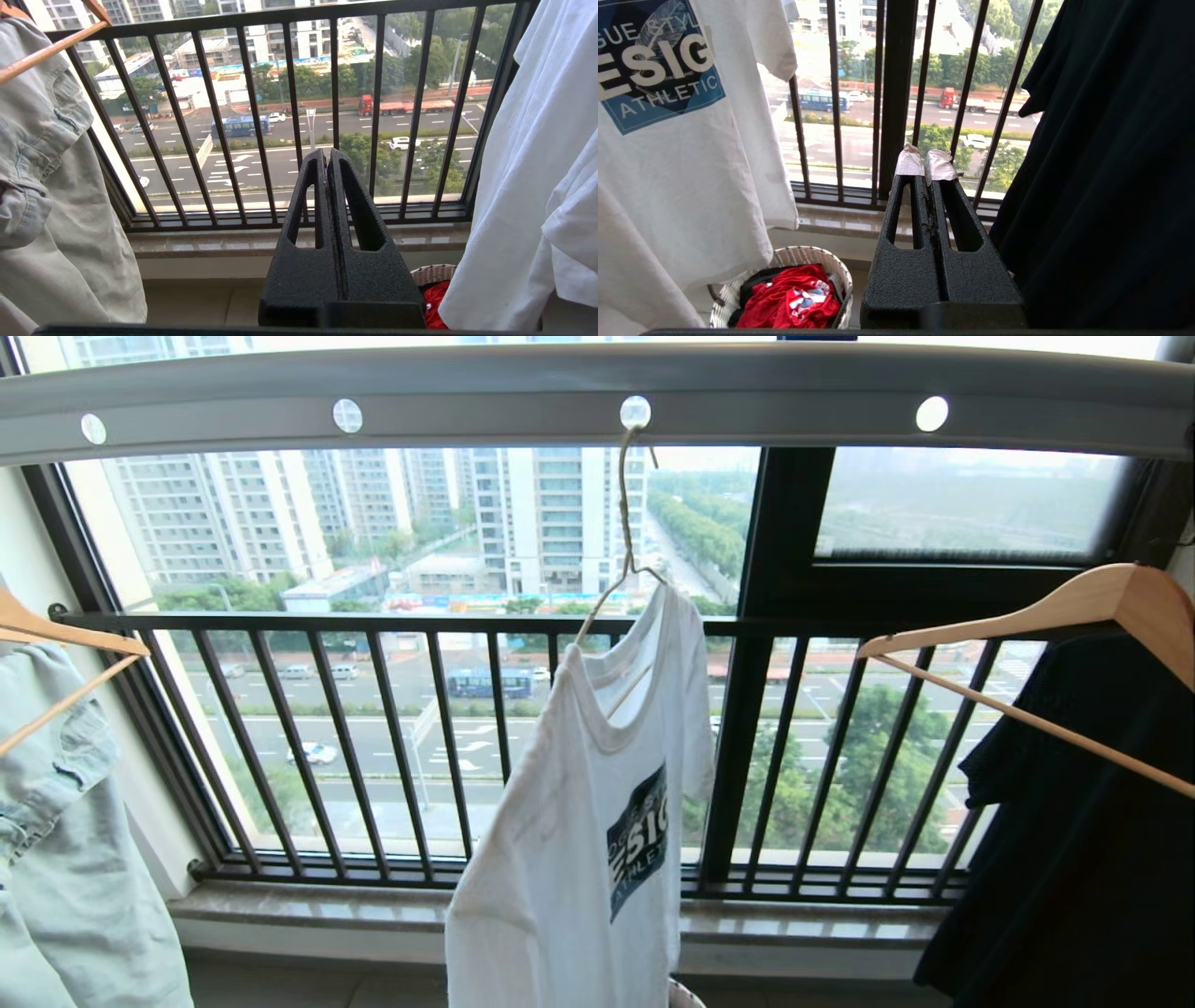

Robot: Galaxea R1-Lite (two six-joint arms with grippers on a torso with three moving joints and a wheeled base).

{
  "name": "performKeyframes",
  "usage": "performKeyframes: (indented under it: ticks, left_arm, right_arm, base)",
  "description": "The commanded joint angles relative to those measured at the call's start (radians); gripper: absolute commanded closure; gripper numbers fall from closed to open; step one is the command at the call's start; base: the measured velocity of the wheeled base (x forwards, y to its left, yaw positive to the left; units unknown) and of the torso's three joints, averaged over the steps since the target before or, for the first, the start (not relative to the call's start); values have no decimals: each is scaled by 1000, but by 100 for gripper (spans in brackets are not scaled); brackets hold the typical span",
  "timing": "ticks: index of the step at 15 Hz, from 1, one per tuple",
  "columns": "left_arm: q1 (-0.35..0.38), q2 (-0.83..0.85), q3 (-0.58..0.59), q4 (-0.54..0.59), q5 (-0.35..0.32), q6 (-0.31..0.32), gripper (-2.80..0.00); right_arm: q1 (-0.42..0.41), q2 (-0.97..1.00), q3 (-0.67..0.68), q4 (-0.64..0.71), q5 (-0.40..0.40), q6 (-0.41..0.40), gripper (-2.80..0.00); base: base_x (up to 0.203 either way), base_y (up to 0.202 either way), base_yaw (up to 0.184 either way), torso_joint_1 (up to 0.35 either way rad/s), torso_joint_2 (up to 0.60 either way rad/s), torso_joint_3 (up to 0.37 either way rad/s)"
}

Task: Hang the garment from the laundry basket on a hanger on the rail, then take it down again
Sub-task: Take the clothes off the clothes rack

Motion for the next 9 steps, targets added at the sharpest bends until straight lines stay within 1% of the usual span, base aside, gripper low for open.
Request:
performKeyframes:
  ticks: [1,2,4,6,8,9]
  left_arm:
    - [-5,137,-121,-2,-21,20,0]
    - [-9,216,-196,-2,-39,32,0]
    - [-25,387,-330,-3,-95,81,0]
    - [-38,586,-500,-3,-163,109,0]
    - [-72,770,-670,-3,-228,97,0]
    - [-121,847,-747,-2,-250,70,0]
  right_arm:
    - [0,0,0,0,0,0,0]
    - [0,2,0,0,0,0,0]
    - [0,0,0,0,0,0,0]
    - [0,1,0,0,0,0,0]
    - [0,0,0,0,0,0,0]
    - [0,1,0,0,0,-2,0]
  base:
    - [0,0,0,0,0,0]
    - [0,0,0,0,0,0]
    - [0,0,0,0,0,0]
    - [0,0,0,0,0,0]
    - [0,0,0,0,0,0]
    - [0,0,0,0,0,0]
